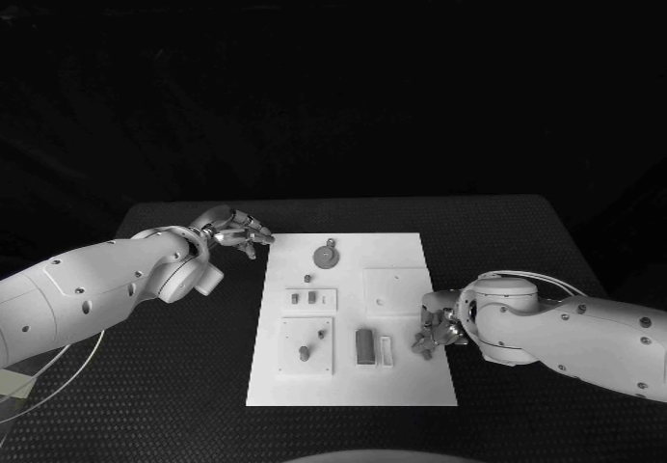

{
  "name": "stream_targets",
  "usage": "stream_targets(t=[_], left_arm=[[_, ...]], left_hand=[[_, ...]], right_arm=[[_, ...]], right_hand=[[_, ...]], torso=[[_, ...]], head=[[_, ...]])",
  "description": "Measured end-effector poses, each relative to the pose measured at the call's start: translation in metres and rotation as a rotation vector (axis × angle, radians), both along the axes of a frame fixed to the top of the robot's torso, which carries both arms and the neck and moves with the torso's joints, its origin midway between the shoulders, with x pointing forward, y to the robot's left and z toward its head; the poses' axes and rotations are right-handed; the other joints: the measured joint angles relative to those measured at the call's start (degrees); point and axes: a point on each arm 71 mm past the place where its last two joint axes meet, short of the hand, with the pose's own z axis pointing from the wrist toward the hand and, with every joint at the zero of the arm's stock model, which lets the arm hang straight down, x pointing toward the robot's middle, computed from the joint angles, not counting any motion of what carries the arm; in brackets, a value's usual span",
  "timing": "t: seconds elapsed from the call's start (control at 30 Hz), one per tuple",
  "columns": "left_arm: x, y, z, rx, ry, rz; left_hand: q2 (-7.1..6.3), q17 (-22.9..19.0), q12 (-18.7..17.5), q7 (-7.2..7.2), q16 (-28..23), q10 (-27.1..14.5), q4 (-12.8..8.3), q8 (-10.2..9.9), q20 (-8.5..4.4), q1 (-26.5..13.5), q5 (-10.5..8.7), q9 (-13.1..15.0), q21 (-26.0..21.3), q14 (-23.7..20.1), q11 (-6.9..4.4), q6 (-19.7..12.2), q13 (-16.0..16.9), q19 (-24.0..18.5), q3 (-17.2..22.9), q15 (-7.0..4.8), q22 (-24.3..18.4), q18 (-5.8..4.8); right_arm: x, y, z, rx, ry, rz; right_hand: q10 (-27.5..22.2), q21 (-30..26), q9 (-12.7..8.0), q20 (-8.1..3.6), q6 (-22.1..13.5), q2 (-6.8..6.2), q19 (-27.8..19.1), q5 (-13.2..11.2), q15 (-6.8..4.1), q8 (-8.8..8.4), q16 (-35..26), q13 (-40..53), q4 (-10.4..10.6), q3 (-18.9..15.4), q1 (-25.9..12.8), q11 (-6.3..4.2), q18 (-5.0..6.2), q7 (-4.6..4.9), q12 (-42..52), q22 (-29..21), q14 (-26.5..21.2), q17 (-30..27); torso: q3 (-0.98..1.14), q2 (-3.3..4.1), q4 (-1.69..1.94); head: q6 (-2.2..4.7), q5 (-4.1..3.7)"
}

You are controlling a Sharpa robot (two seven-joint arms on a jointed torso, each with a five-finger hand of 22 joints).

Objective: Assemble the parts on the task board

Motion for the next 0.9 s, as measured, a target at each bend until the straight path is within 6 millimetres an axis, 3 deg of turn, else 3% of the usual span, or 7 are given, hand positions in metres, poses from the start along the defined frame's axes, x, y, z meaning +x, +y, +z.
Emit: stream_targets(t=[0.2,0.53,0.57,0.67,0.77,0.9], left_arm=[[0.0,0.0,0.0,0.0,0.001,0.0],[0.0,0.0,0.0,0.0,0.002,0.0],[0.0,0.0,0.0,0.0,0.002,0.0],[0.0,0.0,0.0,0.0,0.002,0.0],[0.0,0.0,0.0,0.0,0.002,0.0],[0.0,0.0,0.0,0.001,0.003,0.0]], left_hand=[[0.0,0.04,0.0,0.0,0.0,0.0,0.0,0.0,0.0,0.0,0.0,0.0,0.0,0.0,0.0,0.0,0.0,0.0,0.0,0.0,0.0,-0.02],[0.0,0.03,0.0,0.0,0.0,0.0,0.0,0.0,0.0,0.0,0.0,0.0,0.0,0.0,0.0,0.0,-0.01,0.0,0.0,0.0,-0.01,-0.35],[0.0,0.03,0.0,-0.01,0.0,0.0,0.0,0.0,0.0,0.0,0.0,0.0,0.0,0.0,0.0,0.0,-0.01,0.0,0.0,0.0,0.02,-0.35],[0.0,0.04,0.0,0.0,0.0,0.0,0.0,0.0,0.0,0.0,0.0,0.0,0.0,0.0,0.0,0.0,-0.01,0.0,0.0,0.0,0.05,-0.37],[0.0,0.08,0.0,-0.01,0.0,0.0,0.0,0.0,0.0,0.0,0.0,0.01,0.0,0.0,0.0,0.0,-0.01,0.0,0.0,0.0,0.04,-0.39],[0.0,0.08,0.0,-0.01,0.0,0.0,0.0,0.0,0.0,0.0,0.0,0.01,0.0,0.0,0.0,0.0,-0.02,0.0,0.0,0.0,0.04,-0.41]], right_arm=[[-0.001,-0.005,-0.002,0.076,0.032,-0.077],[-0.003,-0.009,-0.002,0.165,0.069,-0.169],[-0.003,-0.008,-0.002,0.173,0.072,-0.174],[-0.006,-0.005,-0.001,0.199,0.081,-0.188],[-0.008,-0.002,0.001,0.222,0.088,-0.2],[-0.01,0.0,0.002,0.245,0.094,-0.214]], right_hand=[[0.0,0.31,-0.56,0.11,-0.04,-0.52,-0.1,-0.01,0.14,-0.28,0.0,0.16,0.05,1.7,0.53,0.01,-0.01,0.01,0.0,0.0,-0.09,0.11],[-0.01,0.66,-0.23,0.32,-0.25,-0.6,-0.31,-0.01,0.32,-5.75,0.0,0.22,-0.22,2.89,0.91,0.01,0.0,0.15,0.12,0.0,-0.26,0.17],[-0.02,0.66,-0.35,0.38,-0.35,-0.05,-0.37,-0.03,0.31,-5.99,0.0,0.22,-0.3,3.11,1.47,0.01,0.0,0.24,0.28,0.0,-0.25,0.17],[0.13,0.66,-0.98,0.42,-0.72,0.59,-0.41,-0.04,0.31,-5.94,0.15,0.22,-0.3,3.11,2.11,0.27,0.0,0.55,0.29,0.0,-0.25,0.23],[0.32,0.9,-0.9,0.42,-2.08,1.49,-0.41,-0.04,0.31,-5.76,0.27,0.25,-0.29,3.12,3.01,0.08,0.0,1.82,0.29,0.0,-0.25,0.23],[0.34,0.9,-0.89,0.42,-2.17,1.79,-0.41,-0.05,0.27,-5.65,0.27,0.27,-0.29,3.12,3.32,0.05,0.0,2.01,0.29,0.0,-0.28,0.23]], torso=[[0.0,0.0,0.0],[0.02,0.01,-0.04],[0.02,0.01,-0.05],[0.04,0.01,-0.05],[0.06,0.01,-0.05],[0.06,0.01,-0.05]], head=[[0.08,0.05],[0.21,0.09],[0.22,0.09],[0.24,0.11],[0.24,0.12],[0.24,0.13]])
